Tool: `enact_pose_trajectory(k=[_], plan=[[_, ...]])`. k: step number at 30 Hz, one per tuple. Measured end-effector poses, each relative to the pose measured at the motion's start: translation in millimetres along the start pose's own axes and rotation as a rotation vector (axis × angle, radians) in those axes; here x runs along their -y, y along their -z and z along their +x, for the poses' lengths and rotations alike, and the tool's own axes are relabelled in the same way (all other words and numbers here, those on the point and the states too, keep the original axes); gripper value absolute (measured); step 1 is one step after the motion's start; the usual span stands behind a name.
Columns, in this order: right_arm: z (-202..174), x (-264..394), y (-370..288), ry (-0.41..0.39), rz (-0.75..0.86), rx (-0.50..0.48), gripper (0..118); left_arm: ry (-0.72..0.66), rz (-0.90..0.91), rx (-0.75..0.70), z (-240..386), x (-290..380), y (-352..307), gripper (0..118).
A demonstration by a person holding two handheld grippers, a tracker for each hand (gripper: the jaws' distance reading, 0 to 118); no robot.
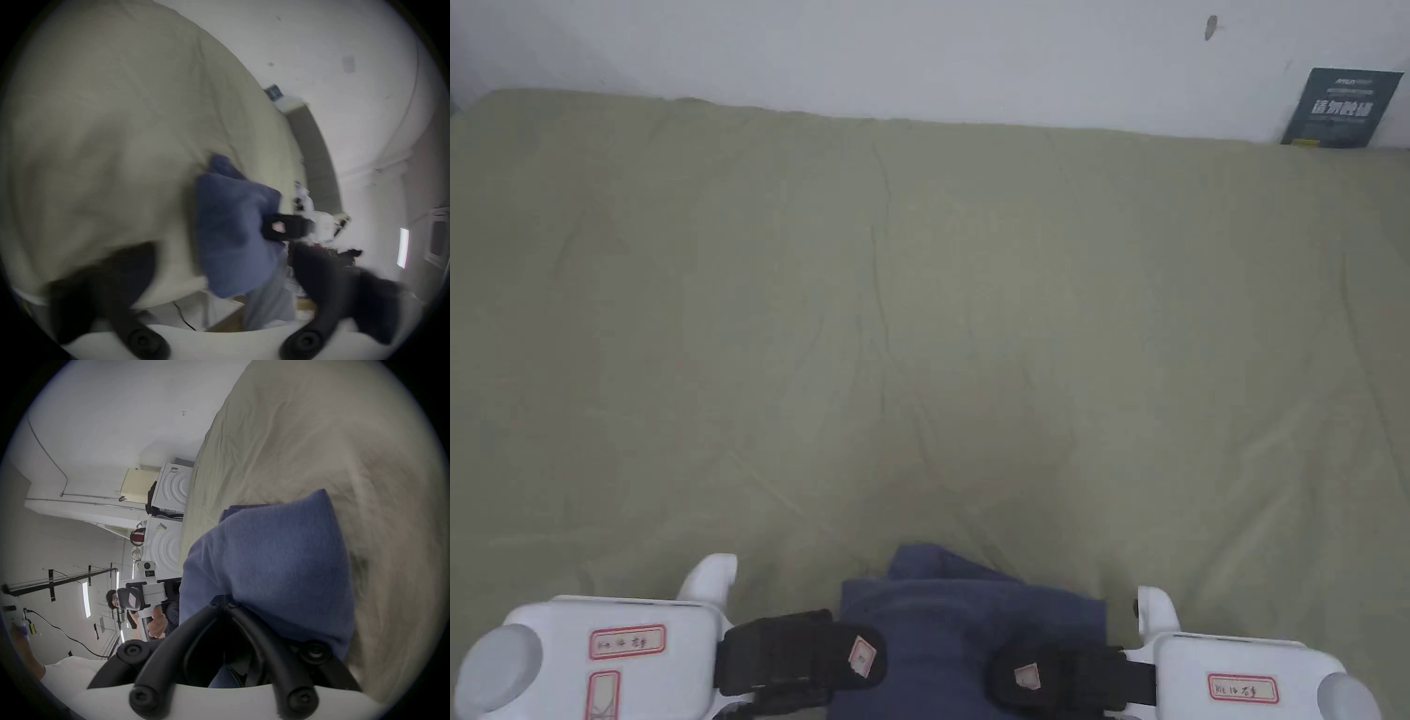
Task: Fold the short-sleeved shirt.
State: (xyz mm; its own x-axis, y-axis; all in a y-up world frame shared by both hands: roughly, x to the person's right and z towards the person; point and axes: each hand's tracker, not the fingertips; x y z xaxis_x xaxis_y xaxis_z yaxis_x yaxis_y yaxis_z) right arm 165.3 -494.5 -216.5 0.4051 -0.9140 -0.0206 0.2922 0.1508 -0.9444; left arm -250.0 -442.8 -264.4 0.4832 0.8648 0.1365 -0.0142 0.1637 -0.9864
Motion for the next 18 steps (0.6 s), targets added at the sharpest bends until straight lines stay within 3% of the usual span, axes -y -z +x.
enact_pose_trajectory(k=[4, 8, 9, 10, 11, 13, 15, 18], plan=[[6.2, 3.1, -0.3, 0.004, 0.015, -0.026, 0, 0.057, -0.018, -0.021, -6.6, -10.8, 35.3, 117], [7.3, 3.8, -0.8, 0.025, 0.018, -0.047, 0, 0.084, -0.029, 0.111, -11.6, -21.0, 59.8, 115], [7.5, 3.5, -0.6, 0.03, 0.016, -0.05, 0, 0.129, -0.035, 0.101, -10.2, -20.5, 62.3, 108], [7.5, 3.2, -0.4, 0.033, 0.013, -0.051, 0, 0.17, -0.018, 0.069, -15.3, -22.1, 63.4, 90], [6.2, 2.8, -1.2, 0.032, 0.012, -0.049, 0, 0.172, 0.008, 0.036, -16.2, -23.7, 60.4, 41], [2.4, 2.8, -2.1, 0.027, 0.014, -0.041, 0, 0.155, 0.031, -0.049, -26.3, -25.6, 59.5, 35], [-6.1, 2.4, -3.1, -0.002, 0.001, -0.006, 0, 0.11, 0.006, 0.045, -29.1, -26.0, 55.3, 35], [-23.6, 3.4, -7.4, -0.07, 0.007, 0.058, 0, 0.138, -0.003, 0.02, -22.4, -27.4, 43.2, 35]])
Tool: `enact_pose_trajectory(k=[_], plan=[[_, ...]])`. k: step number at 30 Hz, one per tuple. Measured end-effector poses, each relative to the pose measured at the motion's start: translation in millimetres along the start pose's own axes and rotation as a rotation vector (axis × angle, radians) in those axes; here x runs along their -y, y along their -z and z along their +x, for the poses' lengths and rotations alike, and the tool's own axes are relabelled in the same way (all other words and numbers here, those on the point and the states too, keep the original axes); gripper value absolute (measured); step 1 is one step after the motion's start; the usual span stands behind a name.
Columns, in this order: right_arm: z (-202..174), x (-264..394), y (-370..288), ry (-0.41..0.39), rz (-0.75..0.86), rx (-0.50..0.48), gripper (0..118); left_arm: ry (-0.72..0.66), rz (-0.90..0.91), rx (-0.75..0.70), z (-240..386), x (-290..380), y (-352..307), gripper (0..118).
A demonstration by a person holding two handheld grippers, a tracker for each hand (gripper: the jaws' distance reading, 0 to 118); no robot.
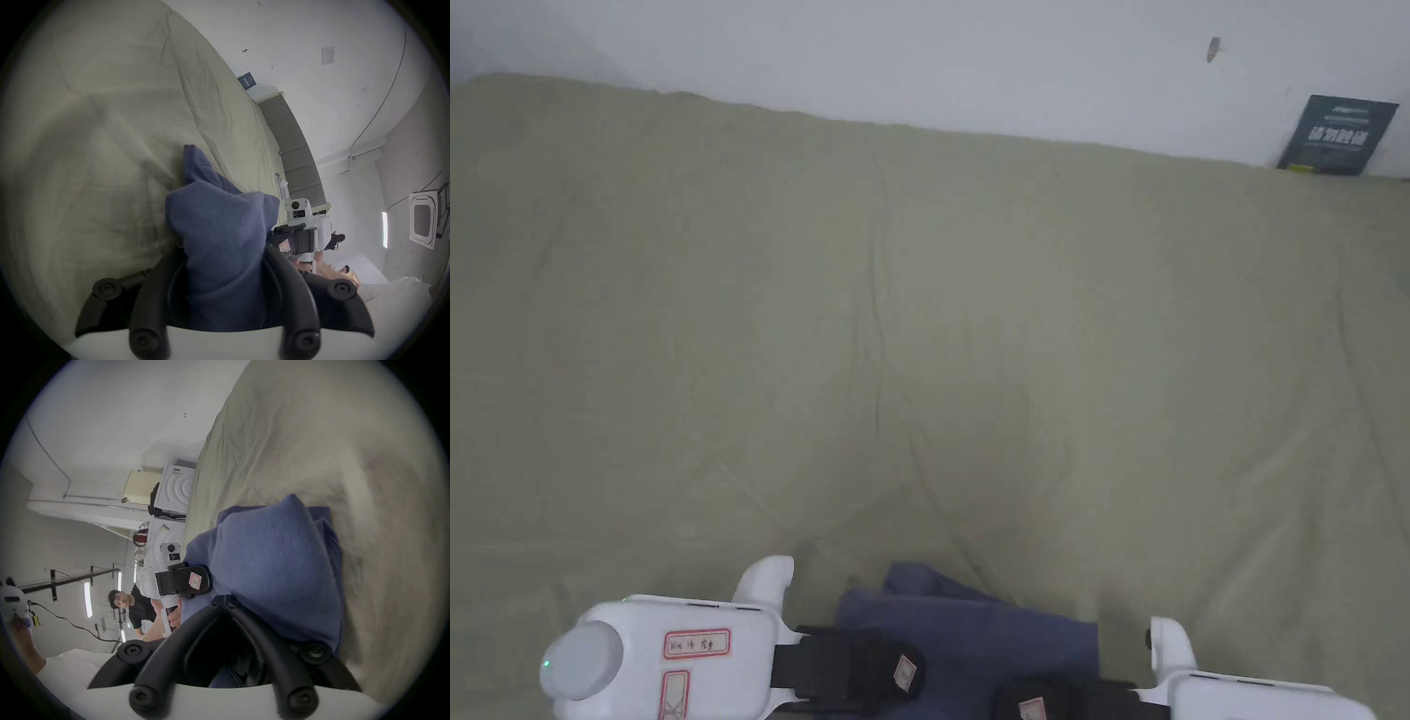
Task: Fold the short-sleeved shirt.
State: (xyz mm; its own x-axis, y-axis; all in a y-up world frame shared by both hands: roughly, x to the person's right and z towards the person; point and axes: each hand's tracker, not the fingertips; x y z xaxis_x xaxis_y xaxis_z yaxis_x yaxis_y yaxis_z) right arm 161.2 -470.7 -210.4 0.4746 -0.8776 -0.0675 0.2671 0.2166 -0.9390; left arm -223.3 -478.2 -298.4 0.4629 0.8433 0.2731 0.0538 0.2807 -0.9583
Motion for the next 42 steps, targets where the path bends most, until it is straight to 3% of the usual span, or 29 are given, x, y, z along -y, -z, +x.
enact_pose_trajectory(k=[4, 9, 16, 22, 23, 24, 25, 26, 30, 34, 35, 36, 37, 38, 40, 42], plan=[[-23.9, -5.3, -13.4, -0.108, 0.043, 0.098, 0, 0.015, 0.045, -0.047, -0.8, -8.1, -53.2, 35], [-44.0, -19.5, -33.2, -0.233, 0.128, 0.268, 0, -0.005, 0.133, -0.279, -16.6, -28.4, -178.6, 35], [-44.4, -35.4, -54.2, -0.208, 0.217, 0.312, 0, -0.13, 0.149, -0.539, -66.6, -68.7, -329.9, 35], [-40.1, -45.4, -62.3, -0.167, 0.259, 0.364, 0, -0.205, 0.098, -0.605, -110.1, -99.3, -369.7, 35], [-39.6, -47.1, -61.7, -0.162, 0.262, 0.37, 0, -0.201, 0.101, -0.603, -111.7, -98.7, -370.5, 41], [-39.9, -48.3, -60.9, -0.162, 0.267, 0.378, 0, -0.201, 0.098, -0.579, -113.8, -98.0, -371.1, 64], [-40.0, -50.1, -61.9, -0.16, 0.27, 0.38, 0, -0.198, 0.098, -0.583, -112.7, -97.4, -370.1, 100], [-39.6, -52.4, -61.7, -0.157, 0.27, 0.375, 0, -0.218, 0.099, -0.541, -111.2, -95.3, -365.2, 118], [-41.6, -57.0, -61.7, -0.179, 0.272, 0.359, 0, -0.227, 0.204, -0.568, -98.3, -85.9, -372.5, 116], [-48.0, -56.4, -64.9, -0.197, 0.293, 0.342, 0, -0.172, 0.316, -0.716, -69.6, -87.2, -383.3, 99], [-50.7, -55.4, -66.6, -0.208, 0.301, 0.344, 0, -0.135, 0.35, -0.746, -59.8, -85.5, -385.3, 78], [-53.1, -54.6, -68.8, -0.222, 0.306, 0.348, 0, -0.108, 0.375, -0.82, -48.0, -79.5, -377.4, 27], [-55.3, -53.4, -72.1, -0.234, 0.314, 0.35, 0, -0.049, 0.422, -0.955, -33.1, -74.2, -369.1, 3], [-58.7, -52.0, -75.3, -0.246, 0.32, 0.354, 0, -0.027, 0.453, -1.042, -23.0, -72.5, -369.8, 3], [-67.4, -48.4, -82.6, -0.298, 0.347, 0.384, 0, -0.101, 0.5, -0.938, -2.1, -66.1, -363.8, 3], [-76.9, -45.9, -90.1, -0.329, 0.381, 0.414, 0, -0.031, 0.535, -0.915, 28.4, -61.9, -344.9, 3]])
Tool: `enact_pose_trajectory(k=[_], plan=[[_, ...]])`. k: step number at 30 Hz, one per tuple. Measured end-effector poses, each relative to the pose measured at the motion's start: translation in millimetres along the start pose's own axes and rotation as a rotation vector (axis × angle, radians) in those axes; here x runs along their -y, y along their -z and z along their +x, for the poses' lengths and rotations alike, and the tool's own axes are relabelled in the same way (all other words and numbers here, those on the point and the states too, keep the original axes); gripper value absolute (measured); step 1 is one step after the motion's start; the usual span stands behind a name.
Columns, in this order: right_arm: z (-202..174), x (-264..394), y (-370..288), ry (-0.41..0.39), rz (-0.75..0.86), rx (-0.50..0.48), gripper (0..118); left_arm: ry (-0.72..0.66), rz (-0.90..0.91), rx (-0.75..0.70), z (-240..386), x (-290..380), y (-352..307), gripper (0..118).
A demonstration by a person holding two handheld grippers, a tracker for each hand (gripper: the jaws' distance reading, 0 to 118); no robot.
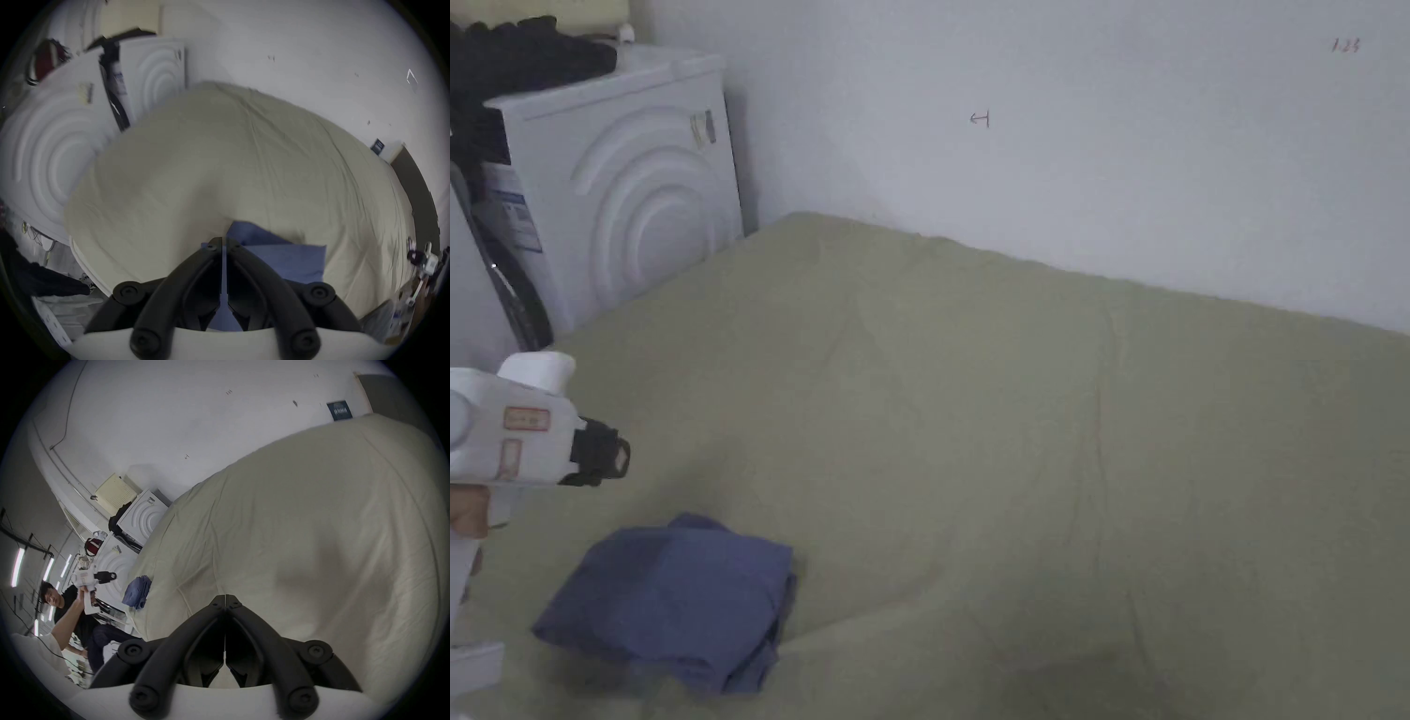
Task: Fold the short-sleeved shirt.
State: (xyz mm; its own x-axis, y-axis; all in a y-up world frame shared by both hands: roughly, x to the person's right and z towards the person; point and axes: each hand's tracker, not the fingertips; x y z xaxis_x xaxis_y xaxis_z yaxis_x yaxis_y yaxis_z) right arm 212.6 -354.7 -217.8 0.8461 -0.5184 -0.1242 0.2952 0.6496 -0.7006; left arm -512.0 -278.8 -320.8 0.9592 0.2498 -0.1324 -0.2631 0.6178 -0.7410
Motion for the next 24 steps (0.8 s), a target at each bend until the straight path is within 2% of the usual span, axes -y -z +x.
enact_pose_trajectory(k=[1, 2, 3, 4, 7, 10, 14, 16, 21, 24], plan=[[-4.2, -2.8, -6.9, -0.015, 0.041, 0.035, 0, 0.138, 0.125, -0.098, 21.6, -2.3, -11.1, 3], [-10.0, -6.4, -12.8, -0.046, 0.087, 0.094, 0, 0.188, 0.136, -0.073, 48.5, 5.4, -17.8, 3], [-16.9, -10.3, -16.6, -0.08, 0.111, 0.14, 0, 0.188, 0.173, -0.008, 73.9, 12.7, -22.4, 3], [-26.6, -15.0, -21.3, -0.116, 0.143, 0.214, 0, 0.202, 0.202, -0.008, 107.0, 21.3, -27.3, 3], [-75.1, -24.2, -37.3, -0.255, 0.238, 0.305, 0, 0.277, 0.324, 0.093, 205.7, 57.9, -42.1, 3], [-114.7, -24.7, -49.8, -0.373, 0.324, 0.419, 0, 0.244, 0.359, 0.202, 276.3, 94.6, -43.3, 3], [-137.0, -13.9, -58.4, -0.442, 0.431, 0.523, 0, 0.298, 0.513, 0.176, 341.9, 138.8, -58.8, 3], [-144.9, -3.8, -66.8, -0.481, 0.471, 0.55, 0, 0.295, 0.568, 0.151, 354.3, 152.4, -67.0, 3], [-147.9, 10.4, -86.1, -0.485, 0.517, 0.56, 0, 0.418, 0.629, 0.146, 367.2, 169.5, -89.0, 3], [-148.8, 10.1, -93.8, -0.489, 0.543, 0.546, 0, 0.396, 0.651, 0.15, 368.4, 165.1, -101.2, 3]])
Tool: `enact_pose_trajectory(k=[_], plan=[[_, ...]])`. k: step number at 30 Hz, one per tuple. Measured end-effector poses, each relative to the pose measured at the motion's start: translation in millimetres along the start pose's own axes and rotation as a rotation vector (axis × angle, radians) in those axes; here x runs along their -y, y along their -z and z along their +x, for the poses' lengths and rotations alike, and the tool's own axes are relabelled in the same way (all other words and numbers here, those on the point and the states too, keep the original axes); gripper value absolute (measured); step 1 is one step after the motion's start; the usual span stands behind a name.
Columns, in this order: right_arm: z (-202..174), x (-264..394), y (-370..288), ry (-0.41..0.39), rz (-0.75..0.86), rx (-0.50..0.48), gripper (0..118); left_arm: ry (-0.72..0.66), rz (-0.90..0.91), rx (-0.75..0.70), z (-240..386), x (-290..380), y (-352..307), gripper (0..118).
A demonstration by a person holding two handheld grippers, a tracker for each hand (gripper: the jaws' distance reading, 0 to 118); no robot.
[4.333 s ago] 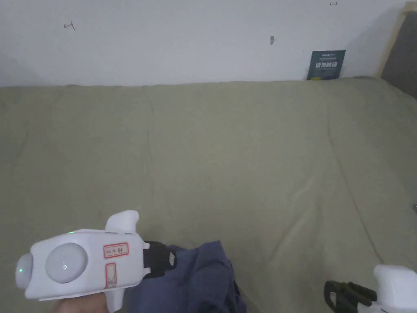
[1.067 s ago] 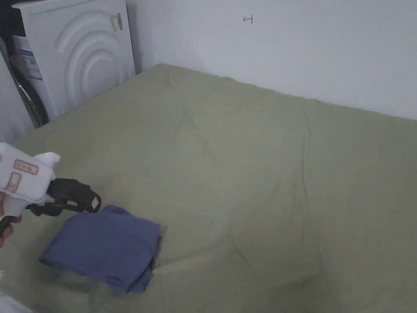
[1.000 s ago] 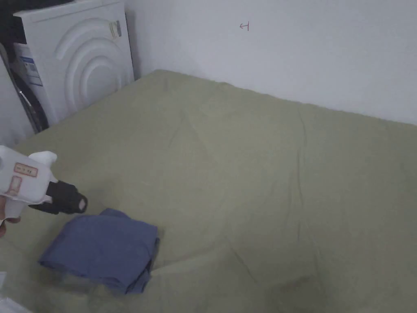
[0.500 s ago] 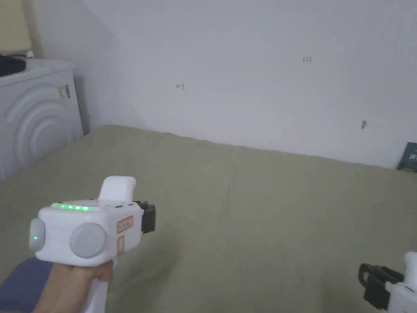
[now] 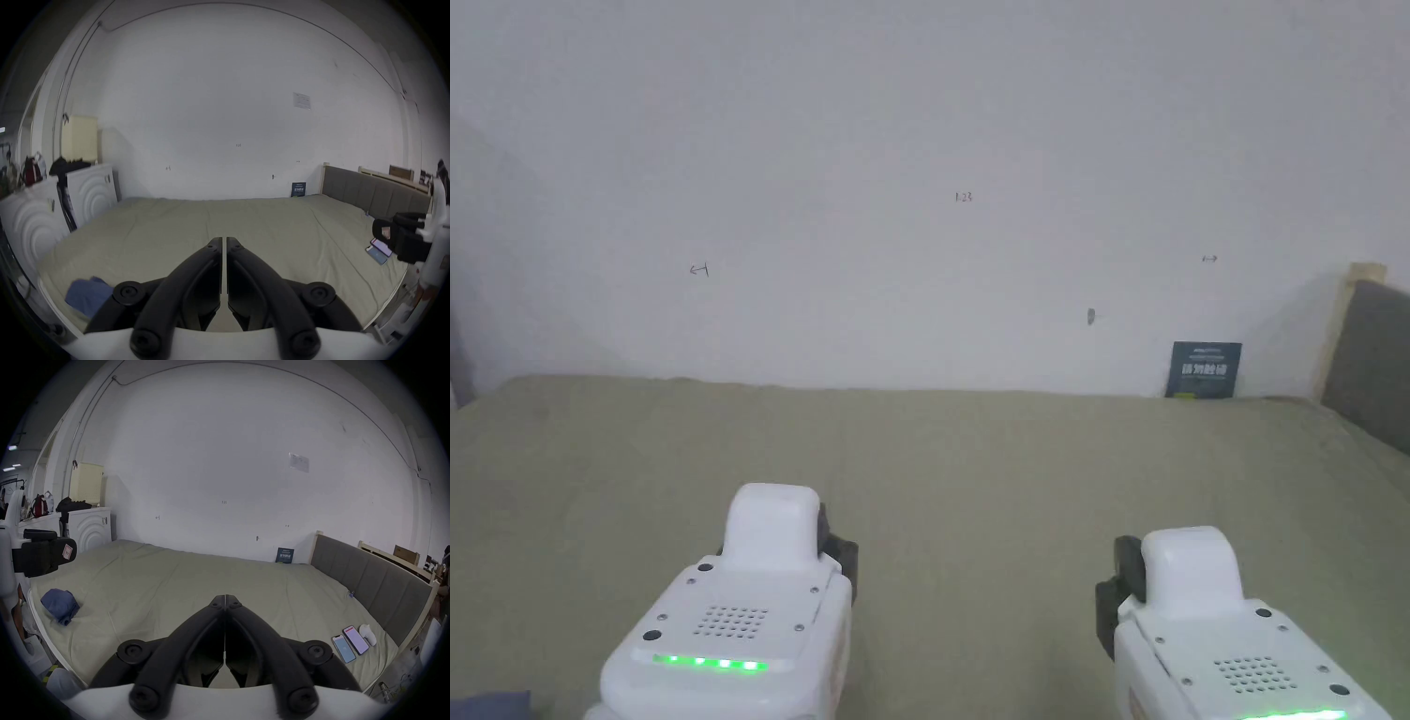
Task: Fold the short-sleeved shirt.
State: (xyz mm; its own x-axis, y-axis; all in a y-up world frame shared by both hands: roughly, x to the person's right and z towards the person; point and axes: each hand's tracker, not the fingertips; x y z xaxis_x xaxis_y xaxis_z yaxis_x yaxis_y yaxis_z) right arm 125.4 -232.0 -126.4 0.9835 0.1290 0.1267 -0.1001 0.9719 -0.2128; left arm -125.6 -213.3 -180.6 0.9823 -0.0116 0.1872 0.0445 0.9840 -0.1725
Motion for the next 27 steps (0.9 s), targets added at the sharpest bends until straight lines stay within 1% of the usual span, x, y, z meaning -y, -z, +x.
enact_pose_trajectory(k=[1, 3, 4, 5, 6, 7, 8, 9, 10, 12, 13, 14, 15, 17, 21, 25, 27], plan=[[0.0, -1.6, -1.8, -0.004, 0.014, -0.008, 0, -0.029, 0.01, 0.012, -1.2, -2.7, -0.8, 3], [0.2, -6.8, -5.1, 0.014, 0.037, -0.005, 1, -0.031, 0.015, 0.001, -1.8, -5.8, -1.4, 4], [1.2, -9.0, -5.8, 0.033, 0.046, -0.006, 6, -0.029, 0.021, -0.012, -2.2, -6.6, -1.7, 8], [1.9, -10.5, -5.6, 0.042, 0.056, -0.005, 23, -0.031, 0.022, -0.017, -3.5, -8.2, -2.7, 32], [2.4, -11.9, -4.1, 0.04, 0.056, -0.005, 51, -0.032, 0.024, -0.017, -2.8, -8.3, -2.5, 77], [2.9, -14.0, -1.5, 0.037, 0.051, 0.002, 89, -0.027, 0.0, -0.038, -1.7, -9.7, 0.9, 118], [2.4, -14.0, 2.2, 0.035, 0.042, 0.013, 118, -0.055, -0.08, -0.096, -1.8, 6.7, 0.1, 118], [2.7, -12.8, 1.7, 0.024, 0.127, 0.013, 118, -0.008, 0.054, -0.046, -3.5, -1.2, 8.0, 118], [5.1, -10.3, 3.3, 0.04, 0.082, 0.009, 118, 0.022, 0.047, -0.073, -4.0, -4.0, -0.2, 118], [6.2, -12.3, 2.7, 0.044, 0.076, 0.009, 118, 0.053, 0.027, -0.062, -0.9, -7.4, 7.3, 118], [7.4, -11.9, 4.2, 0.05, 0.075, 0.006, 118, 0.045, 0.007, -0.056, -0.3, -9.2, 11.6, 118], [9.0, -11.5, 5.2, 0.058, 0.075, -0.002, 118, 0.037, -0.005, -0.05, 6.3, -16.9, -5.3, 118], [7.4, -16.1, -0.4, 0.065, 0.081, -0.014, 118, 0.029, -0.011, -0.04, 6.2, -18.7, -5.8, 118], [8.2, -17.3, -0.3, 0.07, 0.084, -0.014, 118, -0.038, 0.003, -0.022, 3.6, -23.1, -7.9, 118], [9.1, -23.8, -7.6, 0.061, 0.108, -0.012, 118, -0.048, 0.045, -0.018, -0.2, -25.3, -13.3, 118], [11.5, -27.7, -12.2, 0.043, 0.12, -0.003, 118, -0.014, 0.007, -0.042, -2.7, -29.2, -17.0, 118], [13.1, -30.9, -13.7, 0.046, 0.119, -0.014, 118, 0.007, -0.015, -0.018, -4.8, -29.9, -14.4, 118]])
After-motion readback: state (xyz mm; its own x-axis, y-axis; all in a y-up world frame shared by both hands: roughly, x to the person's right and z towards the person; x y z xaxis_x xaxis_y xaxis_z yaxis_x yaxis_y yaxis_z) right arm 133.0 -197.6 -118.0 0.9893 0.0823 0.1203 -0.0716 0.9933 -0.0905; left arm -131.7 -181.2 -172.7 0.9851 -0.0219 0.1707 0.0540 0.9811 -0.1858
